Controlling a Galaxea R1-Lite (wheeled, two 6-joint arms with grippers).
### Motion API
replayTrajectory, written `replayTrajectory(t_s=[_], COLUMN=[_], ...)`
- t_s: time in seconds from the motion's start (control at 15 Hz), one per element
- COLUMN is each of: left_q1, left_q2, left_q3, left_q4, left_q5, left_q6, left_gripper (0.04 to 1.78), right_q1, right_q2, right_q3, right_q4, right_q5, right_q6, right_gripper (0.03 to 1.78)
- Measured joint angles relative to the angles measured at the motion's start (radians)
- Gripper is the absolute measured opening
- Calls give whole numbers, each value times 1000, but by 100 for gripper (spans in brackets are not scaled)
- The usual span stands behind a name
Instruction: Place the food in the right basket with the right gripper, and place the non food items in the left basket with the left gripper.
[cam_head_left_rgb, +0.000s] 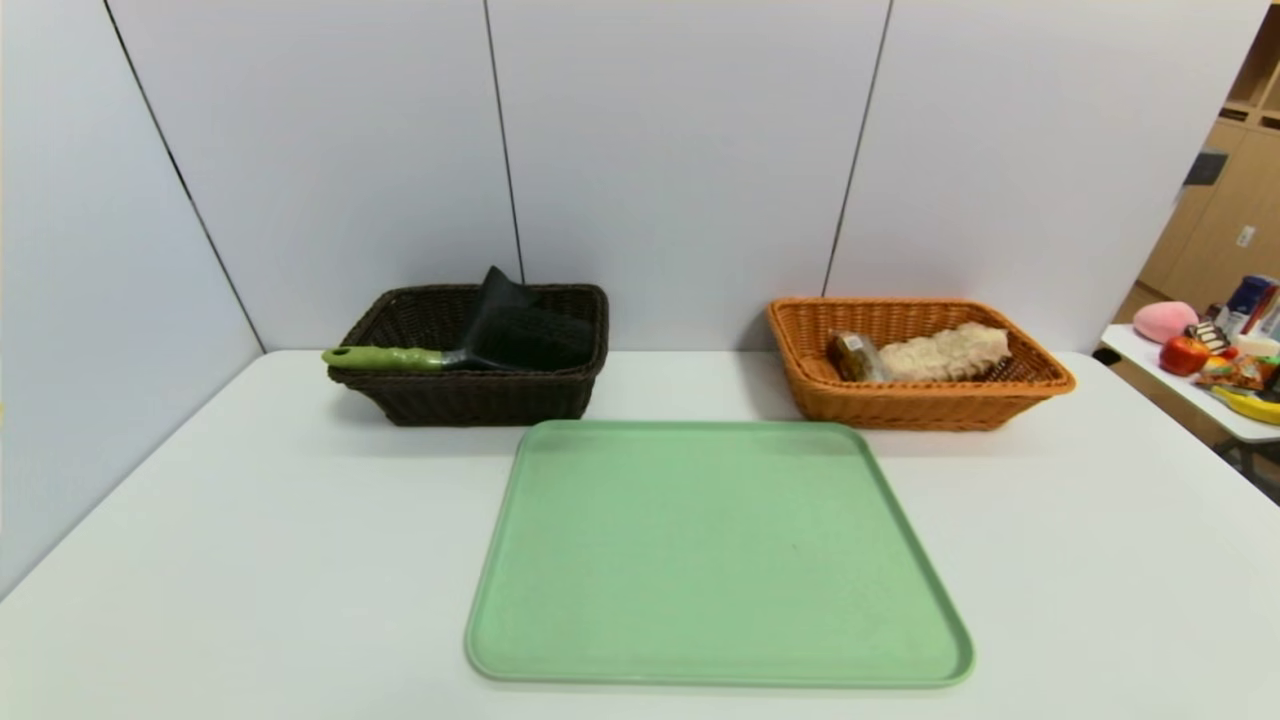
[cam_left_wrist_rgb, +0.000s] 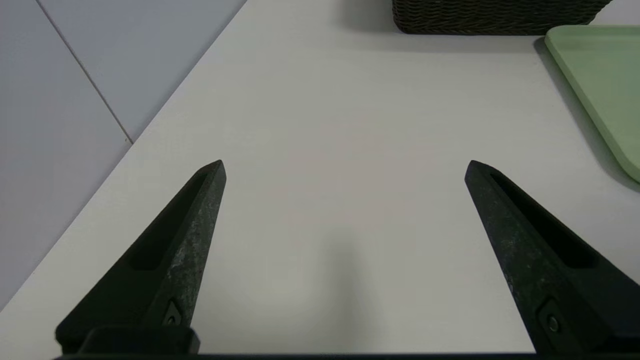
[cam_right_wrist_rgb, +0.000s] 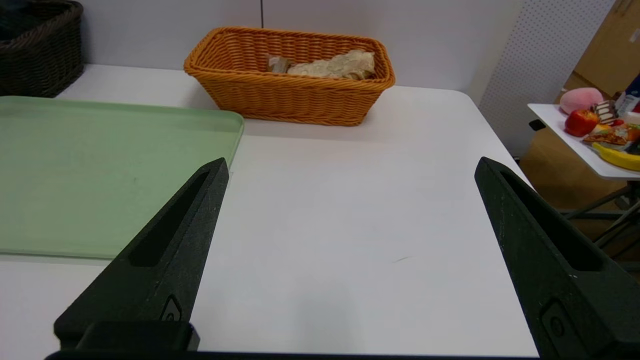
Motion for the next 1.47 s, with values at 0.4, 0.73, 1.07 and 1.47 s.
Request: replayTrajectory(t_s=[0.4, 0.73, 1.07, 1.47], left_q1=[0, -3, -3, -4], left_q2=[-69, -100, -103, -103], left_q3=[7, 49, 97, 100], left_q4=[7, 4, 0, -1], left_q5=[-94, -153, -154, -155], left_q6=[9, 63, 80, 68], left_gripper=[169, 169, 169, 169], right_q1=[-32, -36, -36, -36], right_q2=[-203, -256, -263, -263], right_q3=[51, 197, 255, 274], right_q4=[182, 57, 56, 68], right_q5=[43, 54, 66, 95], right_q6=[-16, -80, -78, -1], right_gripper=[170, 170, 170, 170])
